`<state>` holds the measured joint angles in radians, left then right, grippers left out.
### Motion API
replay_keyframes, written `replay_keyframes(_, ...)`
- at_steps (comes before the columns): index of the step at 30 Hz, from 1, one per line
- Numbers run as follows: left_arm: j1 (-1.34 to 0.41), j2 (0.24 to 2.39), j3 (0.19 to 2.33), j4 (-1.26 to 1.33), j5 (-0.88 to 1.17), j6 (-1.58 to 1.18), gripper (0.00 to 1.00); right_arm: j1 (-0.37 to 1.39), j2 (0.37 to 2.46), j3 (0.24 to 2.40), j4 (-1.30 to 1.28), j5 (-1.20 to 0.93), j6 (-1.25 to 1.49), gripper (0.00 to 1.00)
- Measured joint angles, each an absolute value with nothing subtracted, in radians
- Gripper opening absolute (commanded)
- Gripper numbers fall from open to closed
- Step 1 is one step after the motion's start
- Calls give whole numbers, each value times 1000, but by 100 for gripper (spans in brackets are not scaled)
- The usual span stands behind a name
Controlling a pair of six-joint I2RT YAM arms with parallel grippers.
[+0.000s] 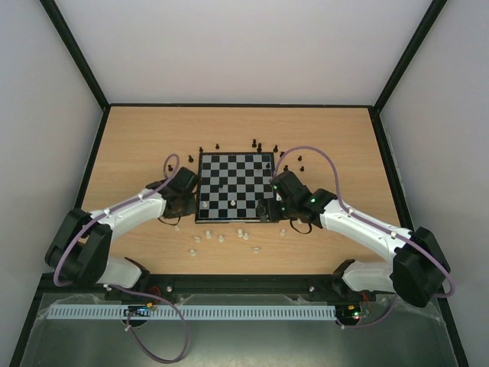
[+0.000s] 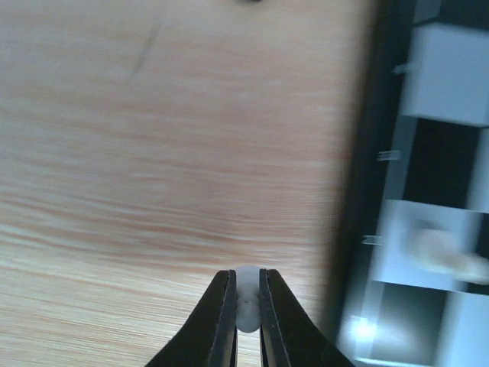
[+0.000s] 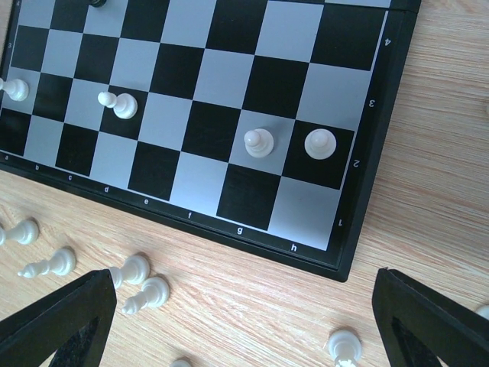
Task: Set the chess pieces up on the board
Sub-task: Pick up the chess piece at the center of the board, then place the chess piece on the chessboard.
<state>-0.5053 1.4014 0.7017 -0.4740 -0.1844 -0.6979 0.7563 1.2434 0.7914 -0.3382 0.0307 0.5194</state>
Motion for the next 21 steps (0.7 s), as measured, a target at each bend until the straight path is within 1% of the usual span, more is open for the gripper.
replay_keyframes(5,-626,1403,901,-561,-201,-695,2,756,1238,791,-339,37,519,93)
replay_keyframes(10,-718,1451,1083,-576,-202,-681,2,756,1215,791,-340,58,520,93)
replay_keyframes(13,-744,1517,1121,-573,-197,-671,2,757,1197,791,-344,74,520,93)
replay_keyframes(18,-748,1651,1109,-567,-176,-656,2,757,1187,791,-346,89,521,93)
replay_keyframes(21,-748,1692,1093,-566,-176,-654,2,757,1187,791,-347,91,521,93)
